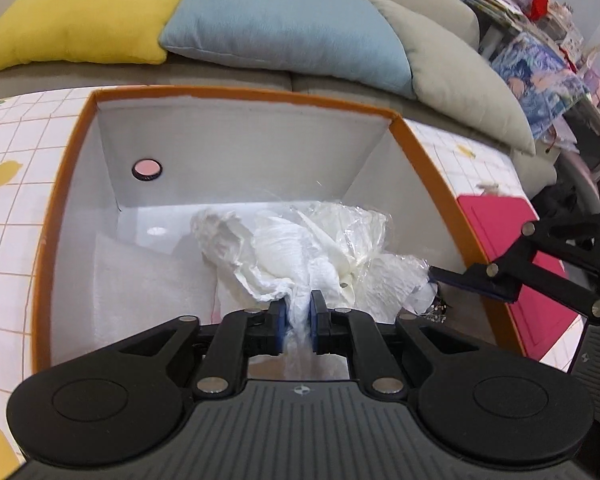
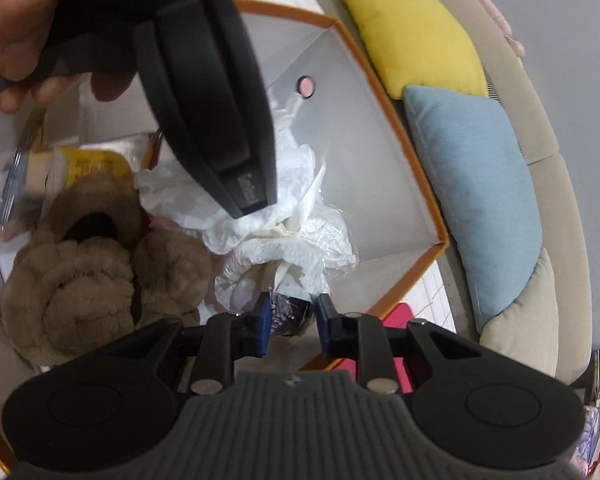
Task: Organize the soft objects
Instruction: 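Open both tools to drop the bag bundle and paper into the box, then move both tools back over the table toward the sponge and crochet orange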
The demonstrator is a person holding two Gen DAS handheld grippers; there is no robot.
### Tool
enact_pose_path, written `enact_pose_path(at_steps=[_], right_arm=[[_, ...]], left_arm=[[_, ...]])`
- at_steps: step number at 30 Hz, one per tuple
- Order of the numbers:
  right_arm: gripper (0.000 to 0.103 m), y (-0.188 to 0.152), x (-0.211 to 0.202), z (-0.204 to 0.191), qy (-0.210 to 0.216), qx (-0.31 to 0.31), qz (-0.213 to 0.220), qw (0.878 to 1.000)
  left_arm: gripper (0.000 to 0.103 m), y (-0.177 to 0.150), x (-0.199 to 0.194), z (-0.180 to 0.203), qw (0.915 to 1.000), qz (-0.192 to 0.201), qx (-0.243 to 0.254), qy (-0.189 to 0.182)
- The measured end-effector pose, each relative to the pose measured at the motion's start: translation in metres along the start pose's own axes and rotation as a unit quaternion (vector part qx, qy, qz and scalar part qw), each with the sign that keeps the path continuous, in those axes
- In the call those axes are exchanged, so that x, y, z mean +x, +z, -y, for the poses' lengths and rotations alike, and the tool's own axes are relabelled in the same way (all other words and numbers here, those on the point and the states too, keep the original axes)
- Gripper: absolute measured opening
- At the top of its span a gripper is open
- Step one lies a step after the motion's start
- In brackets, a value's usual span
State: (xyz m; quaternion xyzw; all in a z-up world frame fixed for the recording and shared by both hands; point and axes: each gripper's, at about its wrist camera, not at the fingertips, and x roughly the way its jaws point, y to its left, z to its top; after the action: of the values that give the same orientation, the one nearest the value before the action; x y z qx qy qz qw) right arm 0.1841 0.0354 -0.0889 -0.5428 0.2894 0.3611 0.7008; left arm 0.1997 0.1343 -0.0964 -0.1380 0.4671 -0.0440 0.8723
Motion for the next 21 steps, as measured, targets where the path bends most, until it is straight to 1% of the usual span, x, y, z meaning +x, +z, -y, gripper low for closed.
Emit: enact_pose_path(at_steps=[3,5,6,7,8,10,12,13,14,17,21], right_arm=[[0.027,-0.002,0.002,-0.003,-0.002,-0.006,-0.001,1.0],[0.029,-0.003,0.001,-0.002,-0.001,-0.004,0.0,1.0],[0.029,-0.003,-0.001,-0.001,0.0,-0.002,0.003,1.0],[0.03,-0.003,-0.003,0.0,0.003,0.0,0.005,1.0],[0.032,-0.002,-0.005,0.001,0.004,0.0,0.006,1.0],[0.036,-0.001,-0.01,0.001,0.004,-0.002,0.01,1.0],[0.048,-0.002,-0.017,0.002,0.0,-0.003,0.017,1.0],[0.051,-0.002,-0.022,0.002,-0.002,-0.003,0.023,1.0],[0.057,-0.003,-0.029,0.003,-0.006,-0.002,0.028,1.0],[0.058,-0.008,-0.049,0.008,-0.021,0.011,0.042,0.999],[0.06,-0.021,-0.08,0.013,-0.03,0.053,0.064,0.996]], left_arm=[[0.018,0.0,-0.004,0.002,1.0,0.003,0.005,0.006],[0.036,0.0,-0.006,0.001,1.0,0.003,0.0,0.006],[0.04,-0.001,-0.007,0.0,1.0,0.001,-0.004,0.008],[0.046,0.001,-0.007,0.001,0.9999,-0.001,-0.007,0.013],[0.051,0.001,-0.01,0.0,0.9998,-0.002,-0.01,0.018],[0.054,0.001,-0.017,0.001,0.9996,0.0,-0.014,0.026],[0.058,0.003,-0.026,0.004,0.9994,0.007,-0.013,0.032],[0.06,0.003,-0.032,0.006,0.9993,0.012,-0.01,0.033],[0.061,0.003,-0.037,0.01,0.9992,0.019,-0.005,0.034],[0.063,0.001,-0.057,0.02,0.9981,0.045,0.013,0.039],[0.064,-0.005,-0.086,0.035,0.9942,0.094,0.032,0.042]])
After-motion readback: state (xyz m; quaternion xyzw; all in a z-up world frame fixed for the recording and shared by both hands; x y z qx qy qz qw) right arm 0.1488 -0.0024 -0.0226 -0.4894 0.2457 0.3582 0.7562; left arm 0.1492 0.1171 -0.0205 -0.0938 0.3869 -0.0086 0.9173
